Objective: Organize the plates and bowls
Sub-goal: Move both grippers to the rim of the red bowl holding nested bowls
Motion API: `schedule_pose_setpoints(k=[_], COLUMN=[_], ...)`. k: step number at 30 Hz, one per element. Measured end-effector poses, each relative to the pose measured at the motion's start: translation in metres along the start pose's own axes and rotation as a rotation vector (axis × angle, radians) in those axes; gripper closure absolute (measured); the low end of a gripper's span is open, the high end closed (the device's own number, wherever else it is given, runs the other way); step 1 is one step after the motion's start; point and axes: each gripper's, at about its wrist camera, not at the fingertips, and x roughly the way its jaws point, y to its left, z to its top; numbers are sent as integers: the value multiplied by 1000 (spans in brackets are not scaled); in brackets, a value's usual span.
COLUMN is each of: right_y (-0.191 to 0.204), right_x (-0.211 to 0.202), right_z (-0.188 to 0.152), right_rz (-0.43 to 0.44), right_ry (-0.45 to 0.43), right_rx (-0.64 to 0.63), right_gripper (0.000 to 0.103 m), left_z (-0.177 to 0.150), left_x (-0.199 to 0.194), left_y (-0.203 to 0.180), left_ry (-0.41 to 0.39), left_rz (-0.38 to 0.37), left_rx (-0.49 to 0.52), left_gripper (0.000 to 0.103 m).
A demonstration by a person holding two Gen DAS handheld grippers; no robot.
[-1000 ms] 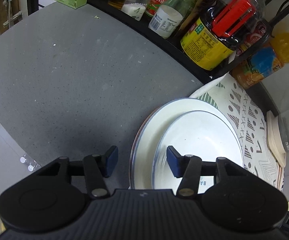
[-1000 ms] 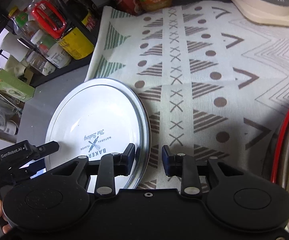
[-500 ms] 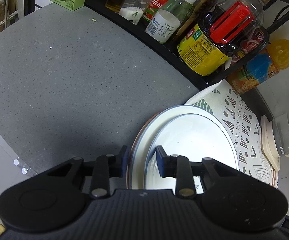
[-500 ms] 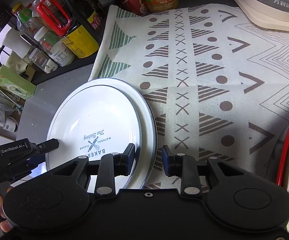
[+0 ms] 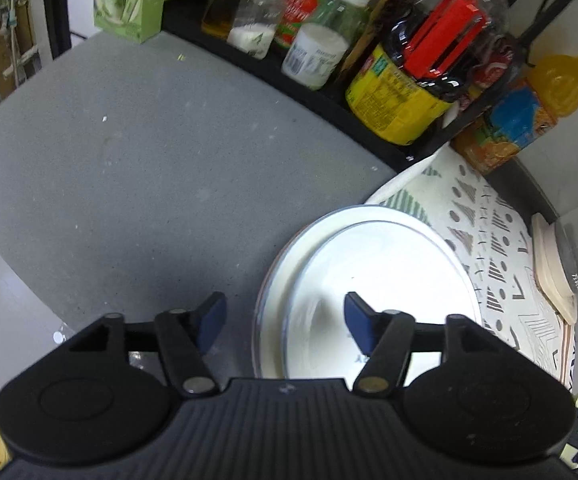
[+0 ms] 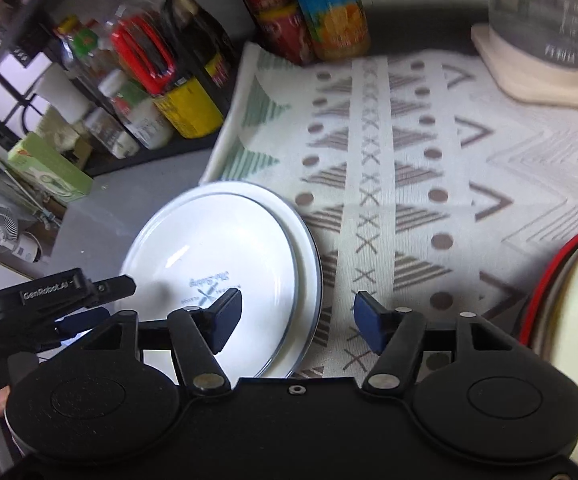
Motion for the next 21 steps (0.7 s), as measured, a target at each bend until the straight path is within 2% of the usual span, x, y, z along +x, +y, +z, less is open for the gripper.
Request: schedule_pose_setpoints(k=[3, 7, 10, 21], right_y=[-1, -7, -9, -45], right_x=[-15, -36, -55, -102], right_z=[0, 1, 1, -10], right_rz=[1, 21, 23, -66], right_ry=[-33, -67, -99, -186], right_rx=[-14, 7, 1, 35], right_gripper=[29, 11, 0, 0], left_z=[1, 0, -1, -17], left_x=[-9, -22, -32, -52], left_y=[-7, -18, -27, -78], left_ry=[-13, -20, -29, -12], left_rz=[-15, -38, -55, -169], left_rx=[17, 49, 63, 186], left_gripper=[30, 18, 17, 13])
